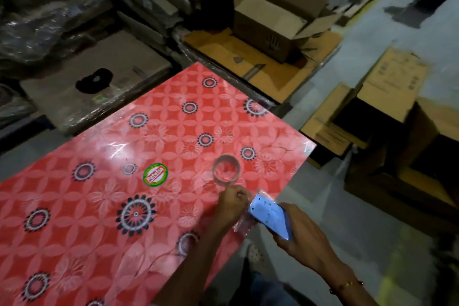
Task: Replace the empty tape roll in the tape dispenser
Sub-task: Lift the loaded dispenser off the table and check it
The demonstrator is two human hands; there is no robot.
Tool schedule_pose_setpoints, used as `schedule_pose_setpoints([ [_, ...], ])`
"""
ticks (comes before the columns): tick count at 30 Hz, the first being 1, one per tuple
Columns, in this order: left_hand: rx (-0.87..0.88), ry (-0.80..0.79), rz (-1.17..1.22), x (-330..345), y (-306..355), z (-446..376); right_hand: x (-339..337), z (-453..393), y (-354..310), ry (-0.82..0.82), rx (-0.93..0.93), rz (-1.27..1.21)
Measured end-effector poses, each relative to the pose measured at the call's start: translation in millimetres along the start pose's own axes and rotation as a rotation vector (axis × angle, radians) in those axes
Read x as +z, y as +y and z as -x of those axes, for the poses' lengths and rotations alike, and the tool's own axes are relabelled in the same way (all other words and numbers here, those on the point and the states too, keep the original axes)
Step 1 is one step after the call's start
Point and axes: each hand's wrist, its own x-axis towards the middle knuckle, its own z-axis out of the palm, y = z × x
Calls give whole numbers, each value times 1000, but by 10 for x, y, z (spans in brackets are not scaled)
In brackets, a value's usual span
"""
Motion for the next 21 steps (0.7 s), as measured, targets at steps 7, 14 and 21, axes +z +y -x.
schedule_pose_setpoints([
  [7,-23,125,-70,477,-11,-124,-76,-85,275,-45,66,38],
  [14,-13,272,-198,611,-36,-258,-144,-336,340,-80,25,56],
  [21,-72,323,-253,641,-46,-299,-145,-497,283,-129,5,137],
])
